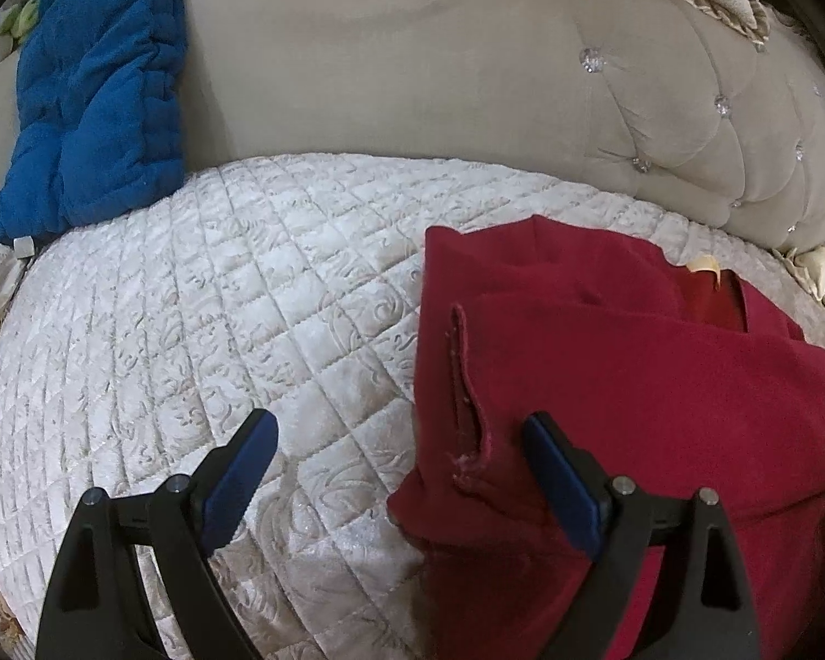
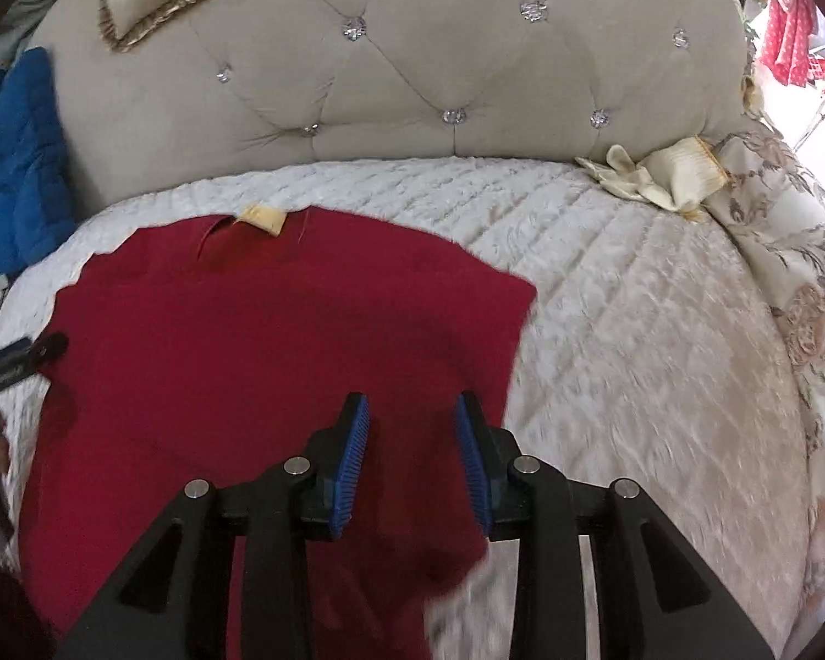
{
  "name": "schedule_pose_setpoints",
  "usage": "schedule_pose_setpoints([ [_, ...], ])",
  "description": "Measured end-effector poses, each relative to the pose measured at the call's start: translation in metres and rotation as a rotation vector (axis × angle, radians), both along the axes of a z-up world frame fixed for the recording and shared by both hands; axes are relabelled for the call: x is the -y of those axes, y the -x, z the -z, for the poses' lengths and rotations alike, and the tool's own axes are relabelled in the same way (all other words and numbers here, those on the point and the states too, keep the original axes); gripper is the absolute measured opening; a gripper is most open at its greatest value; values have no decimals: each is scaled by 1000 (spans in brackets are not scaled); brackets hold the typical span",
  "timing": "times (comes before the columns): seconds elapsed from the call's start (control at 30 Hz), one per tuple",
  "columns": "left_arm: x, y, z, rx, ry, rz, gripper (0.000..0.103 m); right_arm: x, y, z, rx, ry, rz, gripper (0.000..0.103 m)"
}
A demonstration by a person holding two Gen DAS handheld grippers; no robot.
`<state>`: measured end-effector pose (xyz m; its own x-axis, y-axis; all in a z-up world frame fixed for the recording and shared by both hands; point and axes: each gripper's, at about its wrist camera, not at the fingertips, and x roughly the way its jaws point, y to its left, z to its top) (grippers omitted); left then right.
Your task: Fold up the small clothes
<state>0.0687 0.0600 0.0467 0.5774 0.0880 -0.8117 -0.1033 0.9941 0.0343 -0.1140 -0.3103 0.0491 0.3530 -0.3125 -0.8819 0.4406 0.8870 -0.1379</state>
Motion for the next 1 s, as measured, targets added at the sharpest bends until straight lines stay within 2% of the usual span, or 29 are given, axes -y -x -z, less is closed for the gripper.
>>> schedule_pose_setpoints([
  [0.1, 3, 7, -7, 18, -13, 6, 93, 6, 6, 19, -79, 32, 30, 18],
  [0.2, 4, 21, -17, 27, -22, 10, 93, 18, 12, 18, -43, -38, 72, 23],
  [0.3, 4, 41, -29, 42, -54, -2, 93, 10, 27, -4, 17, -83, 82, 23],
  [0.4, 5, 60, -42, 45, -32, -3, 93, -8, 47, -26, 58, -119, 41, 23],
  [0.53, 7, 89, -66, 86, -47, 2, 93, -34, 78, -54, 65, -152, -4, 24],
  [0.63, 4, 118, -80, 122, -35, -11, 93, -53, 102, -74, 64, -204, -48, 30],
  [0.73, 2, 143, -83, 117, -19, -19, 93, -64, 118, -79, 57, -240, -71, 33],
  [0.8, 3, 158, -83, 115, -30, -20, 93, -72, 126, -79, 48, -216, -79, 33],
  [1.0, 5, 192, -81, 105, -14, -14, 93, -88, 139, -59, 27, -200, -72, 33],
])
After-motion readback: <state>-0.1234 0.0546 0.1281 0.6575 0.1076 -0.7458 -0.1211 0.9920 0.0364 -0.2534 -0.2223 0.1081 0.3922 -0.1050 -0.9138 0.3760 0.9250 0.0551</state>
